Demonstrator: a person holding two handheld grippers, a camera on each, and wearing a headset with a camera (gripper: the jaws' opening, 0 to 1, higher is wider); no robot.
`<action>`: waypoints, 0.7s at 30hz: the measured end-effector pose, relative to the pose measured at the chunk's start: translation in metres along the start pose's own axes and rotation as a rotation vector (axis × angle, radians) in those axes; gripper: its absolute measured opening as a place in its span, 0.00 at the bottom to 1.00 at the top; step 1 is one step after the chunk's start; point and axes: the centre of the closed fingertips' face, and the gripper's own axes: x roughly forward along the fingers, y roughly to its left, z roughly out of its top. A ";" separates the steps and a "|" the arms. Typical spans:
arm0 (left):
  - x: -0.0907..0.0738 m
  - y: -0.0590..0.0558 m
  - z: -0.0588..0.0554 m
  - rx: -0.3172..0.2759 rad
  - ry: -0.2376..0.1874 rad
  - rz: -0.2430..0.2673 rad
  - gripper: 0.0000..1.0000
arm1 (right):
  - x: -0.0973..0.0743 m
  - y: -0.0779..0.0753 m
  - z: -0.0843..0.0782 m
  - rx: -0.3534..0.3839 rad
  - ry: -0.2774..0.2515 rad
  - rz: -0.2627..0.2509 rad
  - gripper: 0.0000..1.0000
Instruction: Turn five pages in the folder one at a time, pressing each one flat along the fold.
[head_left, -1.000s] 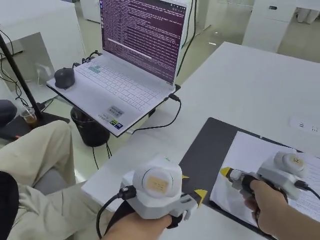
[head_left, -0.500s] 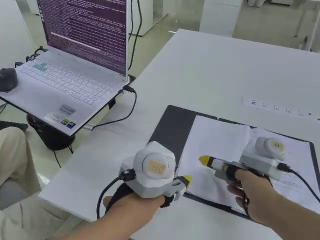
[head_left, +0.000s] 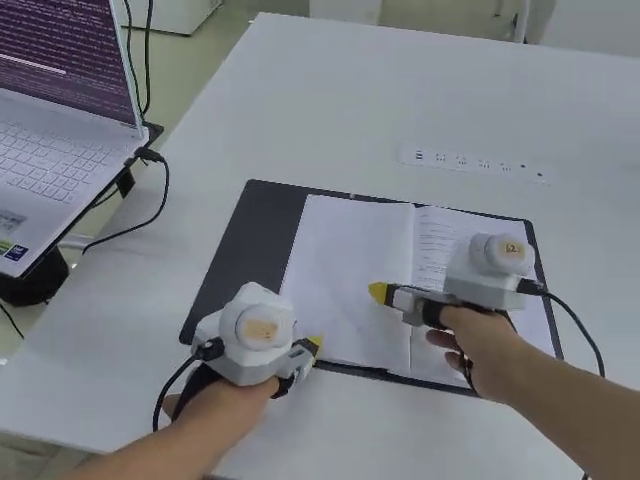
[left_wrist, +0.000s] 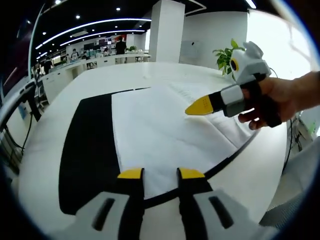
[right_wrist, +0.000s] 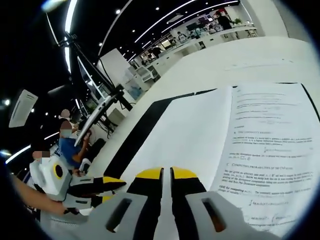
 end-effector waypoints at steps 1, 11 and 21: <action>0.000 0.006 0.006 0.037 -0.052 0.023 0.22 | 0.000 -0.002 0.000 0.003 -0.002 0.001 0.04; -0.001 0.005 0.000 0.084 -0.099 -0.001 0.21 | 0.003 -0.029 0.015 -0.009 -0.034 -0.030 0.00; 0.000 0.005 0.000 0.073 -0.108 0.003 0.21 | 0.008 -0.051 0.050 0.052 -0.123 -0.082 0.00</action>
